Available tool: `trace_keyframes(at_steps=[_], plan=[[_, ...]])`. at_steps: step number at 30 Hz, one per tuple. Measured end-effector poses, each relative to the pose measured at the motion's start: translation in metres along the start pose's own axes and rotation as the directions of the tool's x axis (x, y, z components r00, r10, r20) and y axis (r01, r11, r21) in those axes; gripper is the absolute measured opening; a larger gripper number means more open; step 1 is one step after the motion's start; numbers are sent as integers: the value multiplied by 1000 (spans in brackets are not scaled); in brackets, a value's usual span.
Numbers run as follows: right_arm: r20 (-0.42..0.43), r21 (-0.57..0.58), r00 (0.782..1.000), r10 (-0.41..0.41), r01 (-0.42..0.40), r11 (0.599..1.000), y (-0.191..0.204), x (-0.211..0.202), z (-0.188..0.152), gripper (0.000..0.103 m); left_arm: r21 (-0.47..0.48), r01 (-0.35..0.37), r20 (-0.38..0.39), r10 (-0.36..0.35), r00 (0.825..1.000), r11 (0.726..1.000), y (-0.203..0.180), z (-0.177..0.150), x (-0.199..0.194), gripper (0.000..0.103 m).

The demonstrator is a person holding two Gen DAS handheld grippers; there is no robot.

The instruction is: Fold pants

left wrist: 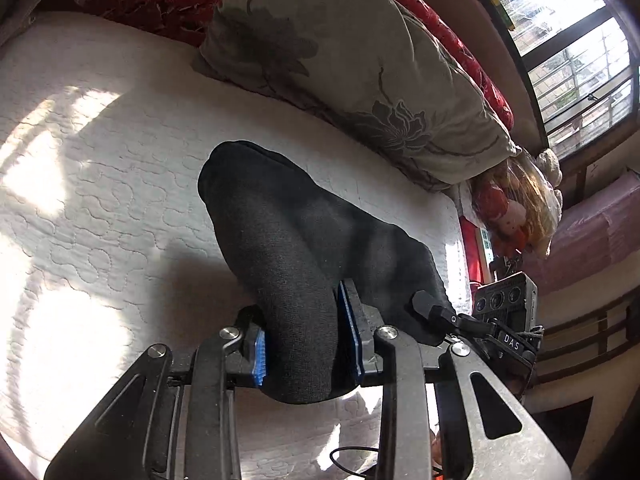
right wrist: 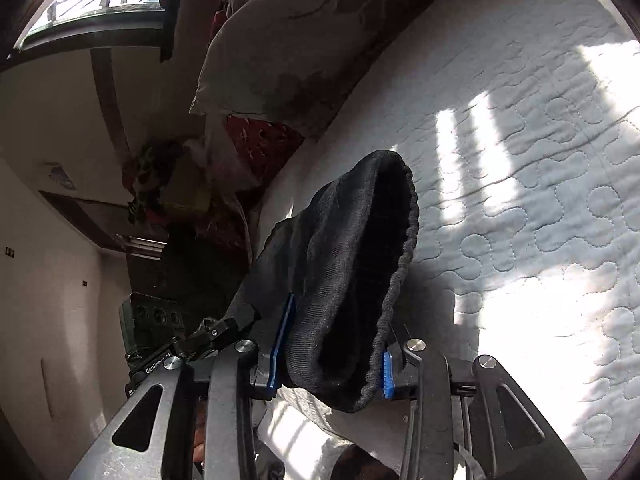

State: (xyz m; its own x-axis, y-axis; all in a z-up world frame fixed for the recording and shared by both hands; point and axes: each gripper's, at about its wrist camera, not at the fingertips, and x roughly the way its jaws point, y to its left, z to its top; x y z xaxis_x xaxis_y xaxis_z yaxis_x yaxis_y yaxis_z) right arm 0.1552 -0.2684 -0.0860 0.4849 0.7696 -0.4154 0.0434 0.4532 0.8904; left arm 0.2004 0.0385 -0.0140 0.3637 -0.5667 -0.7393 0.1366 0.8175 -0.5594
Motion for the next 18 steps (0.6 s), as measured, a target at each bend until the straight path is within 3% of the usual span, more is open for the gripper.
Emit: trace_keyframes(at_steps=[3, 5, 9, 10, 12, 14, 18], plan=[[12, -24, 1000, 5, -4, 1000, 10, 28, 27, 37, -2, -39, 14, 39, 999, 999, 16, 32, 10, 27], [11, -49, 1000, -24, 24, 999, 11, 49, 38, 38, 8, -120, 3, 120, 993, 993, 28, 43, 28, 27], [1, -89, 975, -223, 222, 971, -8, 84, 47, 38, 34, -277, -123, 279, 952, 960, 64, 43, 80, 28], [4, -104, 961, -276, 275, 956, -13, 88, 46, 39, 36, -280, -140, 282, 949, 959, 70, 39, 87, 29], [20, -121, 968, -250, 250, 961, -17, 84, 43, 43, 43, -270, -96, 273, 957, 962, 73, 33, 85, 35], [59, -119, 962, -268, 273, 955, -19, 72, 42, 49, 44, -291, -71, 294, 953, 956, 73, 32, 81, 43], [110, -74, 943, -313, 322, 944, -24, 40, 38, 60, 20, -320, -53, 321, 946, 947, 67, 27, 68, 43]])
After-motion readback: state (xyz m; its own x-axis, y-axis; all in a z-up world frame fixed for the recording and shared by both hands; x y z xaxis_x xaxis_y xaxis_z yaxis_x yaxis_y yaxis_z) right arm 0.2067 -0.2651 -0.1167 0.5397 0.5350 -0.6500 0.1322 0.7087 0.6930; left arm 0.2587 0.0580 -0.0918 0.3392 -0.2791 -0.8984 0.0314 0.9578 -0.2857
